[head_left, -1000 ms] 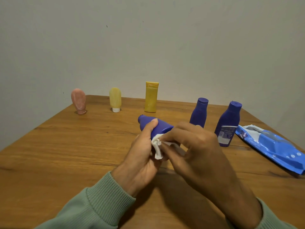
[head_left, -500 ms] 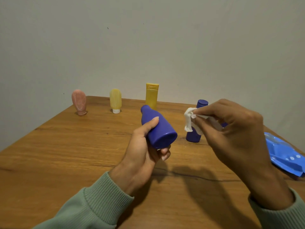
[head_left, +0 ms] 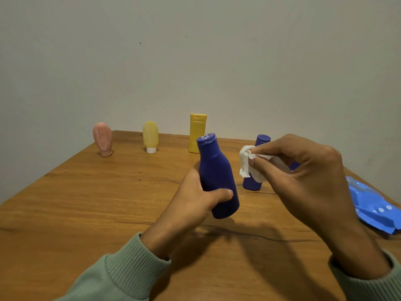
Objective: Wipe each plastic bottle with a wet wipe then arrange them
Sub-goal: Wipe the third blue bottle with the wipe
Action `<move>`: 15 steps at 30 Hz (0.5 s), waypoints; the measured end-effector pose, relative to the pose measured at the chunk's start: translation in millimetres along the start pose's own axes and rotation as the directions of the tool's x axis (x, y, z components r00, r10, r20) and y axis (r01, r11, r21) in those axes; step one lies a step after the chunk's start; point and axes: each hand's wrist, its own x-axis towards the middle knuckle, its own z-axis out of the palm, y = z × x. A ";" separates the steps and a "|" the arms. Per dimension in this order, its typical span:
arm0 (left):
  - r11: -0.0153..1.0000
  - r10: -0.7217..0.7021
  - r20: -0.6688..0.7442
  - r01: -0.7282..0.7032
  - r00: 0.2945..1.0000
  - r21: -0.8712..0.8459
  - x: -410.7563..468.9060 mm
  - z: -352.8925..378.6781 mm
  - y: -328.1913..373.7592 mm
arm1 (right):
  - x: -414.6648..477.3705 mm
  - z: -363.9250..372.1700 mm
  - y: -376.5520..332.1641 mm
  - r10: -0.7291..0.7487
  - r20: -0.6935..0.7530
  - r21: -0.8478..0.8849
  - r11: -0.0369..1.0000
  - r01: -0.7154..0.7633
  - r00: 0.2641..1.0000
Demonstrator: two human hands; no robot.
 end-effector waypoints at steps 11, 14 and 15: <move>0.978 0.114 0.054 -0.122 0.992 0.170 5.4 -5.1 -4.2 | 4.2 -9.1 -7.0 0.082 0.046 0.156 0.984 -0.089 0.996; 0.971 0.146 0.053 -0.153 0.988 0.186 8.7 -6.6 -9.4 | 7.3 -13.5 -8.8 0.110 0.053 0.212 0.970 -0.119 0.993; 0.967 0.154 0.050 -0.161 0.987 0.198 9.4 -6.9 -10.5 | 8.0 -14.5 -9.2 0.113 0.057 0.224 0.967 -0.123 0.992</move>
